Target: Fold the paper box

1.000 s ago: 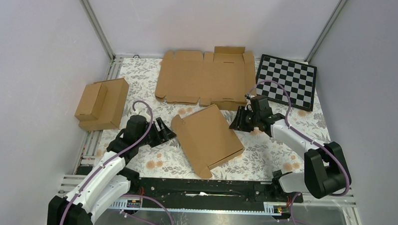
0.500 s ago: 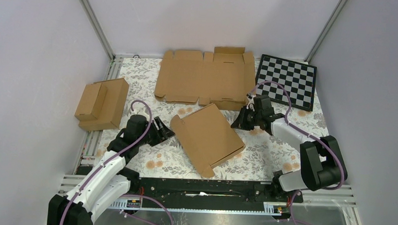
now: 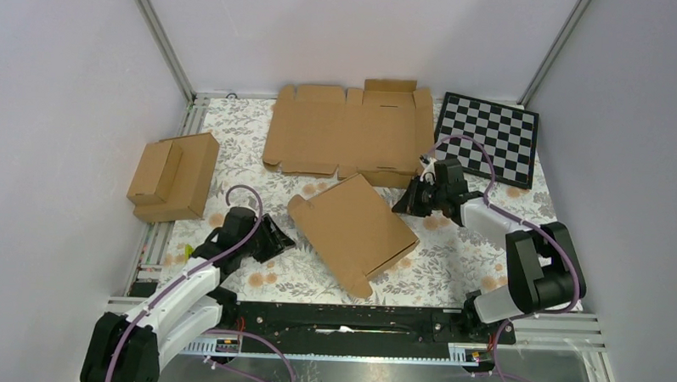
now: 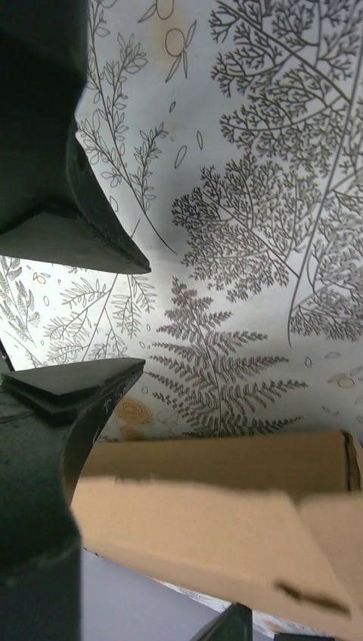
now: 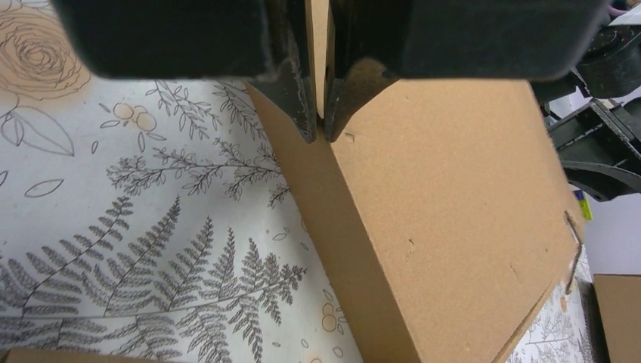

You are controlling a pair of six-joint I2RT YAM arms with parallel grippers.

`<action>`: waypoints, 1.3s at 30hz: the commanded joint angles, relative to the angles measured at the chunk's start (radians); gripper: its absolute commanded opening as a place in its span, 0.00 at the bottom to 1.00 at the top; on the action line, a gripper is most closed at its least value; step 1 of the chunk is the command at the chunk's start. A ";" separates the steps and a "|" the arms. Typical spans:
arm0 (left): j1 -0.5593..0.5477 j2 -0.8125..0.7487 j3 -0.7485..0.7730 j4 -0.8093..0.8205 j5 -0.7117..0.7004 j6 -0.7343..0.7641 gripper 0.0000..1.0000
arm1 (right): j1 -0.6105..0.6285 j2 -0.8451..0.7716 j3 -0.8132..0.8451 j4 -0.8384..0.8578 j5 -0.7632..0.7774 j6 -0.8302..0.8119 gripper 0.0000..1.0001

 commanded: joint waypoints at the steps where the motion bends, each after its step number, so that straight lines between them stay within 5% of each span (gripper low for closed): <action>1: 0.005 0.006 -0.029 0.104 -0.017 -0.027 0.46 | -0.009 0.105 -0.043 -0.104 0.129 -0.083 0.10; 8: -0.012 0.134 -0.113 0.381 0.045 -0.069 0.32 | -0.008 0.141 -0.029 -0.106 0.106 -0.086 0.10; 12: -0.185 0.356 -0.093 0.697 -0.040 -0.082 0.30 | 0.003 0.112 -0.019 -0.107 0.073 -0.076 0.08; 16: -0.333 0.602 0.096 0.899 -0.037 -0.086 0.24 | 0.036 0.074 0.000 -0.136 0.096 -0.070 0.09; 23: -0.453 0.673 0.302 0.902 -0.029 -0.045 0.23 | 0.088 0.022 0.012 -0.184 0.066 -0.067 0.10; 39: -0.471 0.426 0.199 0.746 -0.047 -0.071 0.30 | 0.192 -0.126 0.009 -0.276 0.069 -0.038 0.19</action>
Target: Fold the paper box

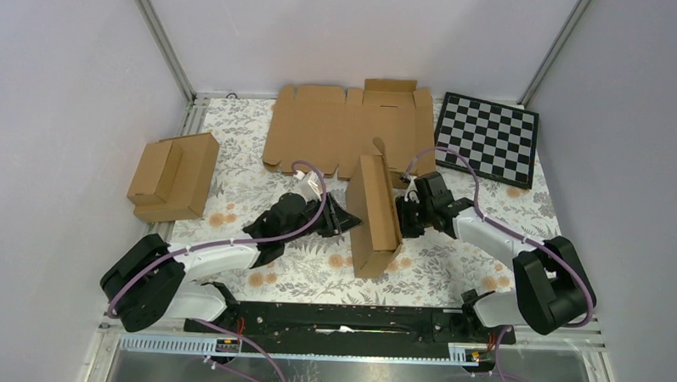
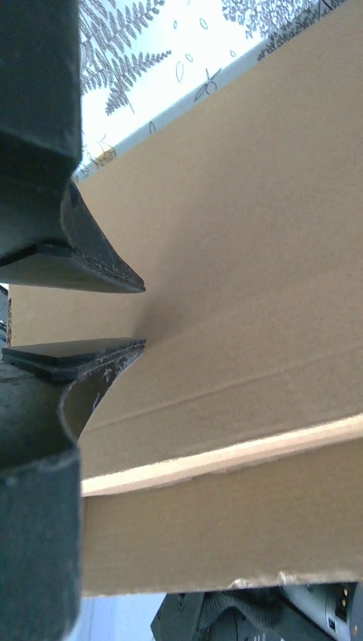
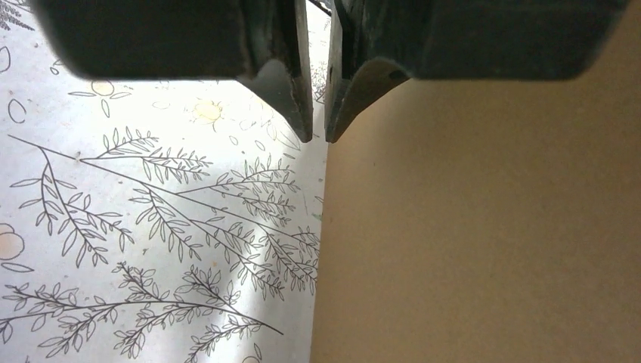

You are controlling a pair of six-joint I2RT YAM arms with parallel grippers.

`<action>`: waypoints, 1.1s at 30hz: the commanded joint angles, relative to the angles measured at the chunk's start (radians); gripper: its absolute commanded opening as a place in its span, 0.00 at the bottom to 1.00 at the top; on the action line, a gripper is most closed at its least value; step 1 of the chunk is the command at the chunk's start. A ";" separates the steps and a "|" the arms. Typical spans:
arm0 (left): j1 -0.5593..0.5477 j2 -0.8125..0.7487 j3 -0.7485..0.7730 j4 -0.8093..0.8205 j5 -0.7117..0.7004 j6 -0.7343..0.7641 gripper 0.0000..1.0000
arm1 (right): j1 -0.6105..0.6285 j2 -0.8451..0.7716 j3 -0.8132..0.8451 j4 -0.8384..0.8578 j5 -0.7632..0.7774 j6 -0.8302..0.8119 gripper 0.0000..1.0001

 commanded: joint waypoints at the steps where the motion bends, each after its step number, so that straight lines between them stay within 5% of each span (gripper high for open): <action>1: -0.004 -0.042 -0.010 -0.049 -0.025 0.001 0.32 | 0.007 -0.038 0.039 -0.076 0.027 -0.018 0.20; 13: 0.001 -0.158 -0.032 -0.090 -0.064 -0.002 0.40 | -0.004 -0.141 0.252 -0.311 0.202 -0.085 0.39; 19: 0.008 -0.213 -0.057 -0.110 -0.074 -0.001 0.40 | -0.004 -0.254 0.302 -0.311 0.308 -0.062 0.97; 24: 0.012 -0.249 -0.062 -0.121 -0.066 0.005 0.41 | -0.005 -0.316 0.317 -0.273 0.353 0.097 1.00; 33: 0.015 -0.289 -0.065 -0.131 -0.033 0.012 0.41 | 0.023 -0.240 0.518 -0.401 0.078 0.089 1.00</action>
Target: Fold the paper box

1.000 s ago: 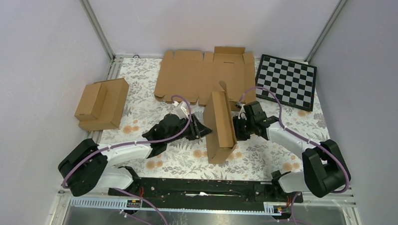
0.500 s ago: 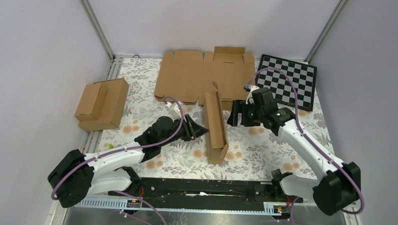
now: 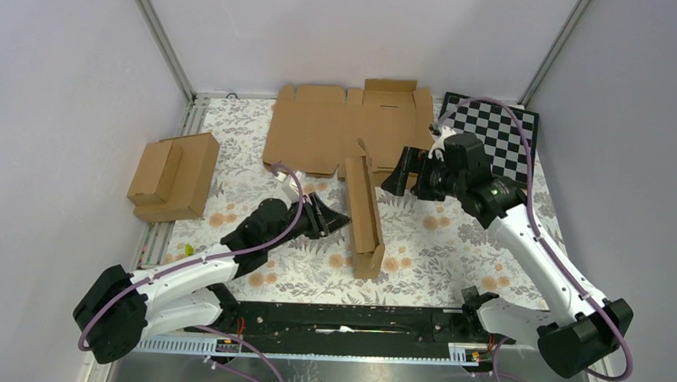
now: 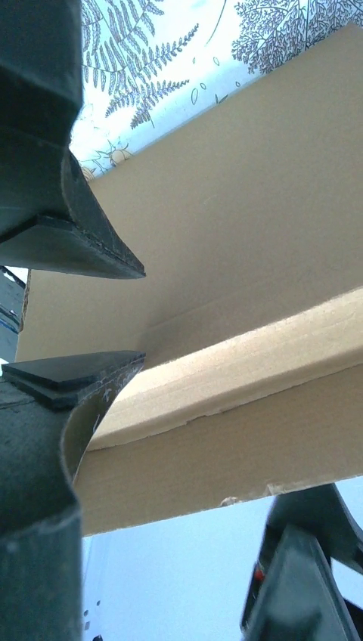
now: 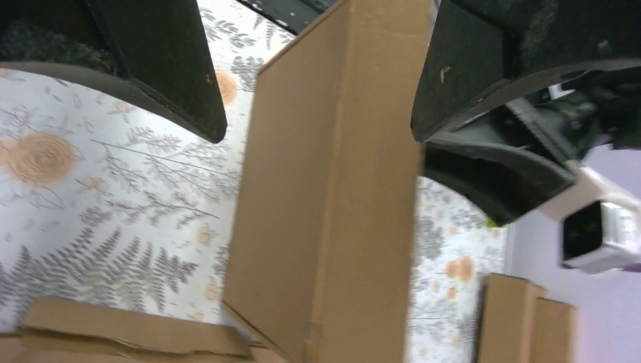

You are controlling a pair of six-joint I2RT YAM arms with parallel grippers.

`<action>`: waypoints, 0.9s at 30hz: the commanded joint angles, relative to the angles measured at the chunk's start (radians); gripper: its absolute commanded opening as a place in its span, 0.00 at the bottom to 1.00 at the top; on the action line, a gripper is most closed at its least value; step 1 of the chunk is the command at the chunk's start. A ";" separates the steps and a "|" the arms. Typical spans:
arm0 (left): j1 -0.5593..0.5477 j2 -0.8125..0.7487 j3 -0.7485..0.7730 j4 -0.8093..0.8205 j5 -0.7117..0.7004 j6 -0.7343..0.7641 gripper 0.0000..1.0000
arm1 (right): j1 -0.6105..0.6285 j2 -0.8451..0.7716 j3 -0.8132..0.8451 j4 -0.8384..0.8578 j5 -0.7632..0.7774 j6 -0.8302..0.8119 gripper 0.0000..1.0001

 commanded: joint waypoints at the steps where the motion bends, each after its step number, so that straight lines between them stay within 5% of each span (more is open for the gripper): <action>1: 0.006 -0.032 -0.009 0.039 0.028 0.010 0.42 | 0.060 0.046 0.167 -0.096 -0.072 0.007 1.00; 13: 0.007 -0.035 0.072 0.022 0.121 0.057 0.54 | 0.291 0.189 0.285 -0.268 0.214 -0.002 1.00; 27: 0.003 0.125 0.144 -0.025 0.179 0.070 0.35 | 0.336 0.283 0.356 -0.341 0.292 -0.025 0.98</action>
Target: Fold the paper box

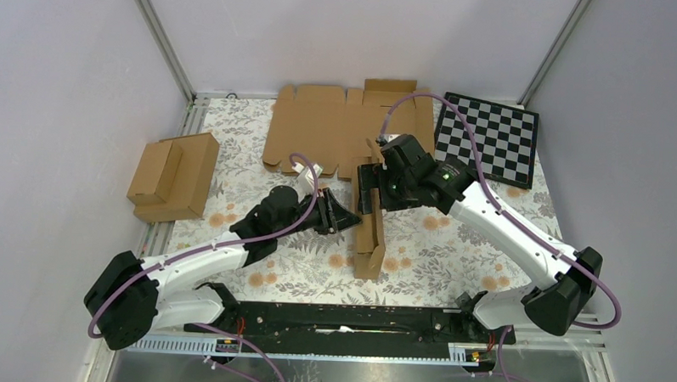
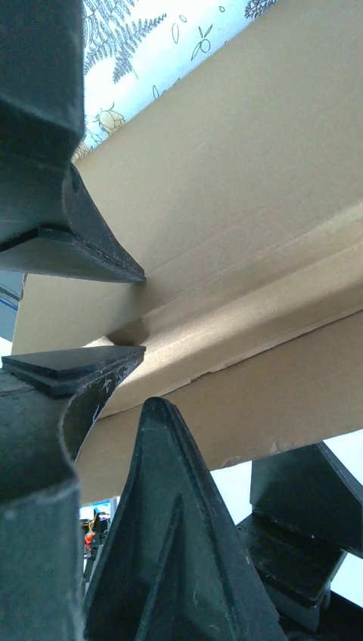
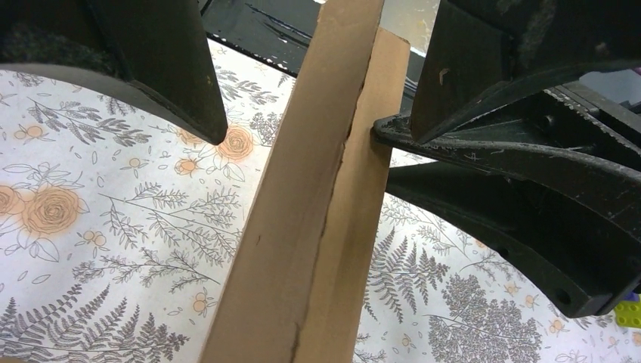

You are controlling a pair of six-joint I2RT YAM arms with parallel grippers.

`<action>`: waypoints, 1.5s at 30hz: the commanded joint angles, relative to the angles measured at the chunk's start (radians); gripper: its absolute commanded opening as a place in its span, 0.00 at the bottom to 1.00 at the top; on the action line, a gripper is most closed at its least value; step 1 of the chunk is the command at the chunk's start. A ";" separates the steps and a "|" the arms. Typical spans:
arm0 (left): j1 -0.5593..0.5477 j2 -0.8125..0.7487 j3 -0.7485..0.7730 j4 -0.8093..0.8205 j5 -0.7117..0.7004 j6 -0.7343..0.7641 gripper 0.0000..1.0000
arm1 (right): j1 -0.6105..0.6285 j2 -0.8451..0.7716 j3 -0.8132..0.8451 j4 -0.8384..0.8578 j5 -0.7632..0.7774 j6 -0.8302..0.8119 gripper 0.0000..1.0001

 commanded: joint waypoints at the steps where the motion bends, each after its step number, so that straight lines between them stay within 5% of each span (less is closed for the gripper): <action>1: -0.001 0.015 0.015 0.021 0.026 0.012 0.35 | 0.018 0.009 0.045 -0.030 0.050 -0.009 0.99; 18: -0.108 0.029 -0.045 0.114 -0.075 -0.100 0.35 | 0.029 0.108 0.063 -0.006 0.200 0.078 0.98; 30: -0.121 -0.031 -0.032 0.060 -0.091 -0.081 0.41 | 0.028 0.054 -0.023 -0.023 0.202 0.006 0.65; 39: 0.180 -0.145 0.123 -0.267 0.159 0.099 0.51 | 0.028 -0.051 -0.072 -0.032 -0.003 -0.228 0.63; 45: 0.394 -0.089 0.161 -0.096 0.397 0.232 0.61 | 0.028 -0.144 -0.127 -0.025 -0.144 -0.332 0.68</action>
